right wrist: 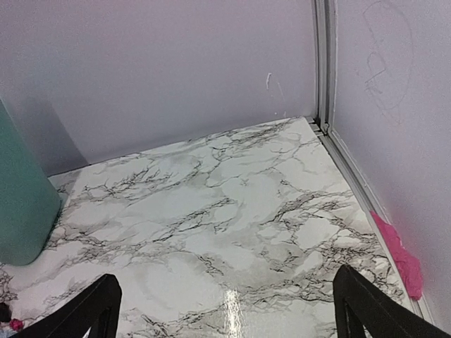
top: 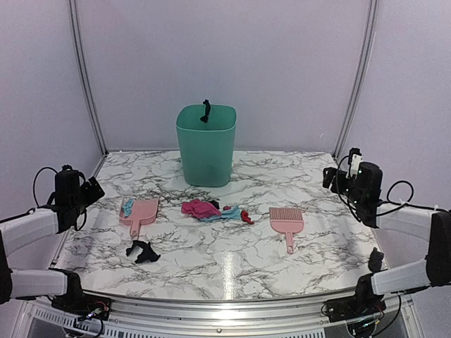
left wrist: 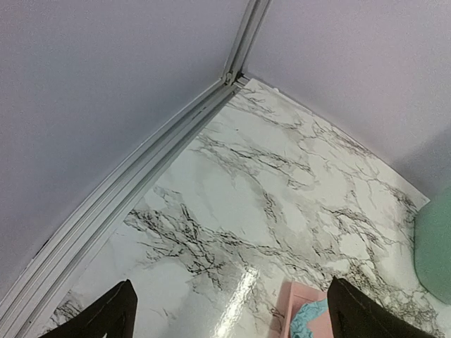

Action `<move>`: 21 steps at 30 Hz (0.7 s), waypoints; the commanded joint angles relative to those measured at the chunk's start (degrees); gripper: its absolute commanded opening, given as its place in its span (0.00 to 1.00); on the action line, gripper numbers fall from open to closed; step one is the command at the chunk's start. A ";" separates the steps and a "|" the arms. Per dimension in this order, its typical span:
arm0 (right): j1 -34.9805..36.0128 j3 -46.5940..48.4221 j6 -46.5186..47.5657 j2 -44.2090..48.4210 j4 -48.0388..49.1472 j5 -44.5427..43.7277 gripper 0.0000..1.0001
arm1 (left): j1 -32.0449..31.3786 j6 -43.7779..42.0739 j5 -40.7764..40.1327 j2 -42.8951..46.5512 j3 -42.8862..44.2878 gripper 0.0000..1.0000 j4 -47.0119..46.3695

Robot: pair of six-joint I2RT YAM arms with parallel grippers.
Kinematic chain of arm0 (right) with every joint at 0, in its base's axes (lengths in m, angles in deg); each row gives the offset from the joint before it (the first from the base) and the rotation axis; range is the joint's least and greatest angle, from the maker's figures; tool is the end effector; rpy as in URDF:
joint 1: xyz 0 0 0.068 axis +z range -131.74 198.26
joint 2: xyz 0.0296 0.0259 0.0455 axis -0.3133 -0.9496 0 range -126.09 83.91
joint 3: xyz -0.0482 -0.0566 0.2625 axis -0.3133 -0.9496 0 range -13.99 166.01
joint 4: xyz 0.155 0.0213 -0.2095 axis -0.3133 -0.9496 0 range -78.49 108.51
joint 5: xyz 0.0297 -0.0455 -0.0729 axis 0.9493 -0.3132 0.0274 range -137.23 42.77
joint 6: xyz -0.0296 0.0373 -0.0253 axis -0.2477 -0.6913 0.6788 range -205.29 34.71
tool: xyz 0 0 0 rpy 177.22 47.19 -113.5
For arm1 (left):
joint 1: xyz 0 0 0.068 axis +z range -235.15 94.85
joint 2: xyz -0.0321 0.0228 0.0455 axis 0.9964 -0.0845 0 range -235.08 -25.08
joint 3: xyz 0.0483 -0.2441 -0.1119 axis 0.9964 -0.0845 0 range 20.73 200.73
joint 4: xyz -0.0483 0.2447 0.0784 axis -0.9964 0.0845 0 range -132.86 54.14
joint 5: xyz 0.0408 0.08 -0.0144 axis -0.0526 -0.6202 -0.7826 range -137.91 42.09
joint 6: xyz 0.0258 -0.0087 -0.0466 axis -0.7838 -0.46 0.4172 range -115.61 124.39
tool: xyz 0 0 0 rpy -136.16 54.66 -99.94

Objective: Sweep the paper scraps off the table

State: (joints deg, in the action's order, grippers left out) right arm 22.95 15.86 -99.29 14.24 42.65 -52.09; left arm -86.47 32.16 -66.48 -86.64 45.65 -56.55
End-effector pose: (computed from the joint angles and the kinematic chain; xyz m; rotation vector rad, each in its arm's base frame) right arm 0.2597 0.0182 0.2206 0.2089 1.8342 0.1499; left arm 0.2262 0.0063 0.2056 -0.6477 1.8385 -0.0159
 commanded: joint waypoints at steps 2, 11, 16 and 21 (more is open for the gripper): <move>0.50 2.07 -3.43 2.06 -4.76 3.96 0.98 | -0.45 -1.30 7.74 -1.21 5.37 0.97 9.43; 5.59 10.89 -4.12 -0.44 -24.16 8.38 0.99 | -12.14 -1.20 5.33 -2.18 10.23 0.91 20.16; 10.45 12.09 -5.84 -1.86 -31.30 8.03 0.98 | -18.95 -0.17 3.90 -2.06 12.24 0.87 25.66; 18.10 13.43 -8.13 -4.15 -38.67 4.08 0.98 | -25.61 1.02 6.15 -1.60 13.14 0.83 27.82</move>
State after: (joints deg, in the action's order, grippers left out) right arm 36.06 26.66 -104.89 11.70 13.28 -44.99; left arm -108.44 32.18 -61.23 -88.79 56.67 -34.26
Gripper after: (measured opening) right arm 0.985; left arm 0.842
